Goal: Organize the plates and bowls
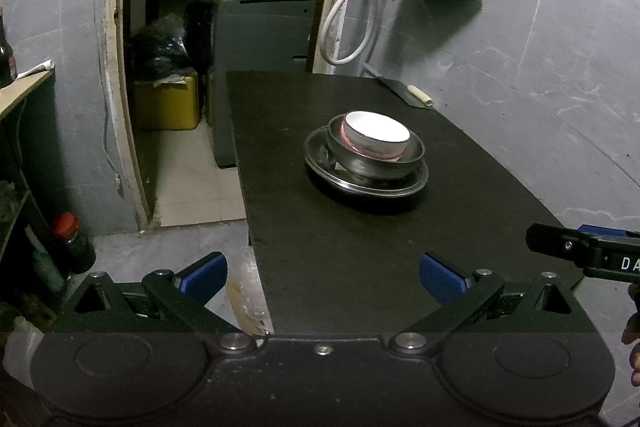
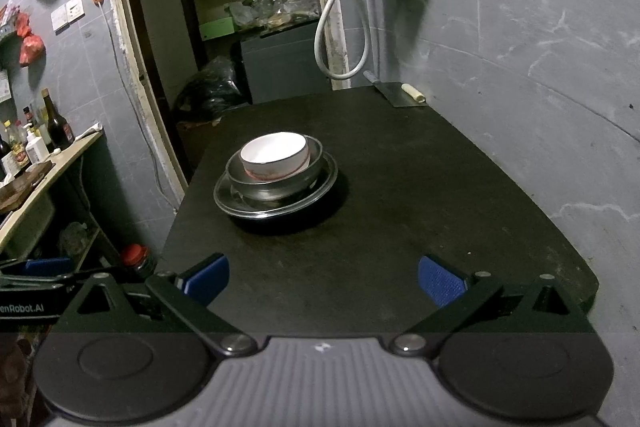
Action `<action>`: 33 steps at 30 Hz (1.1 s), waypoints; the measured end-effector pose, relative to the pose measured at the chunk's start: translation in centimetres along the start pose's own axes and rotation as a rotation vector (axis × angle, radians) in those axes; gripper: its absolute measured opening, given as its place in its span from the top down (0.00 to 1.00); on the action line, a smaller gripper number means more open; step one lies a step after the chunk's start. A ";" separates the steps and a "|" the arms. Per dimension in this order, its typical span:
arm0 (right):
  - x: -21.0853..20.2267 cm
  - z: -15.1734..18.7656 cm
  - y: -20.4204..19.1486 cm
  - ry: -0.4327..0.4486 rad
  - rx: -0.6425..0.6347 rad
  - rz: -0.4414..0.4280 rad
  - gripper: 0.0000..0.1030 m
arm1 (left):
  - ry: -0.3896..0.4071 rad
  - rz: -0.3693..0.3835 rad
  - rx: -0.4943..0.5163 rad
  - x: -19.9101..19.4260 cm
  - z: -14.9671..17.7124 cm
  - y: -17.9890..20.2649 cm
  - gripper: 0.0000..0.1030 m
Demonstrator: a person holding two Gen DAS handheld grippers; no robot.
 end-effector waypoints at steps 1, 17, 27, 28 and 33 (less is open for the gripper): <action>0.0 0.0 0.0 0.000 0.000 0.000 0.00 | 0.000 0.001 0.001 0.0 0.1 0.1 0.01; -0.3 0.1 0.2 0.009 0.004 0.000 0.00 | -0.018 0.017 -0.008 -0.4 0.3 0.1 0.01; -0.4 0.1 0.2 0.008 0.003 0.001 0.00 | -0.019 0.029 0.001 -0.2 0.1 0.1 0.01; -0.4 0.1 0.2 0.009 0.003 0.001 0.00 | -0.019 0.029 0.002 -0.2 0.1 0.1 0.01; -0.4 0.1 0.2 0.008 0.003 -0.001 0.00 | -0.020 0.031 0.003 -0.2 0.1 0.1 0.01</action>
Point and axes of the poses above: each gripper's, at about its wrist camera, not at the fingertips, and x roughly the way its jaws point, y to its right, z to its underside, the point moved 2 cm from there along x, roughly the way its jaws point, and after that the axes turned 2 degrees about y, right-handed, at the moved point
